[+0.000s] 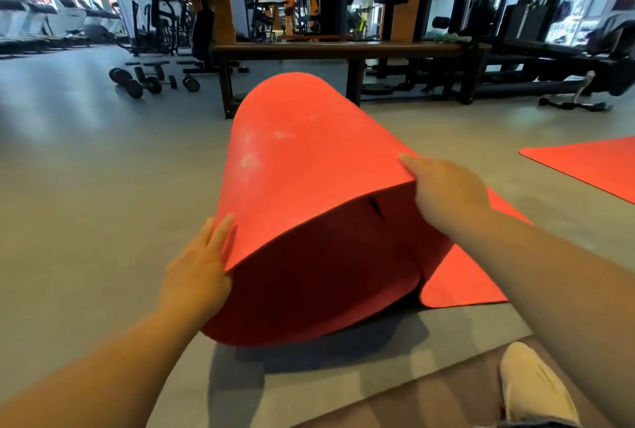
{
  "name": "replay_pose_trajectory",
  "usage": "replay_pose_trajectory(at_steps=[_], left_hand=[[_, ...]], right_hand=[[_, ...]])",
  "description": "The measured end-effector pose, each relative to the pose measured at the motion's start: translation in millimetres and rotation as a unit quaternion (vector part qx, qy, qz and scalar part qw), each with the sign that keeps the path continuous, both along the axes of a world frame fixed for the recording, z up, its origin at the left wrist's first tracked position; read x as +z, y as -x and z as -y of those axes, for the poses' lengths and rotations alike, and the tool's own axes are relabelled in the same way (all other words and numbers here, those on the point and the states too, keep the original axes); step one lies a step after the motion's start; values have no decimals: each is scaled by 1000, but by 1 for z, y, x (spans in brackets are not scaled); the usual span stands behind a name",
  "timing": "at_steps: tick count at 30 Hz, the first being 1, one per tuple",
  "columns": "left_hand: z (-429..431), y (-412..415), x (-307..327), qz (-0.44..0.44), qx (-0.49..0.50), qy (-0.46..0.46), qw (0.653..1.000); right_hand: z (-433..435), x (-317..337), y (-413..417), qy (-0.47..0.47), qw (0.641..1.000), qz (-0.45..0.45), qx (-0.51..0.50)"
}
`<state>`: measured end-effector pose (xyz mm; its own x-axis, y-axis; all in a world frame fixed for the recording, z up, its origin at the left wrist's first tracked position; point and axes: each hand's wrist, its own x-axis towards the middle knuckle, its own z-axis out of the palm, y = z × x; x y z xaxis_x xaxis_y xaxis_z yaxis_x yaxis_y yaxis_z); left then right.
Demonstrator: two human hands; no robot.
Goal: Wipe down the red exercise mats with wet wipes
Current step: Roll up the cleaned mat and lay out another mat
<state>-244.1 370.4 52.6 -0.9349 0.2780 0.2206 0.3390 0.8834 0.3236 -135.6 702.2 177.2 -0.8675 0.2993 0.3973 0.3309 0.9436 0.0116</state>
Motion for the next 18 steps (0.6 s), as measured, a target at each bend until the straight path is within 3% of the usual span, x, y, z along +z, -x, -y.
replay_pose_trajectory(at_steps=[3,6,10,13,16,18], left_hand=[[10,-1,-15,71,9,-29,997],[-12,11,9,-14,21,-81,996],[-30,32,85,-154,43,-11,987],[-22,34,146,-225,44,55,972],[-17,28,197,-294,-13,120,948],[-13,21,226,-305,-41,156,939]], right_hand=[[-29,-3,-23,12,994,9,-109],[-14,6,-20,62,989,-8,-138],[45,40,10,13,989,-146,22],[83,64,15,20,980,-181,78],[120,82,17,-48,952,-254,162],[139,95,27,-90,955,-230,164]])
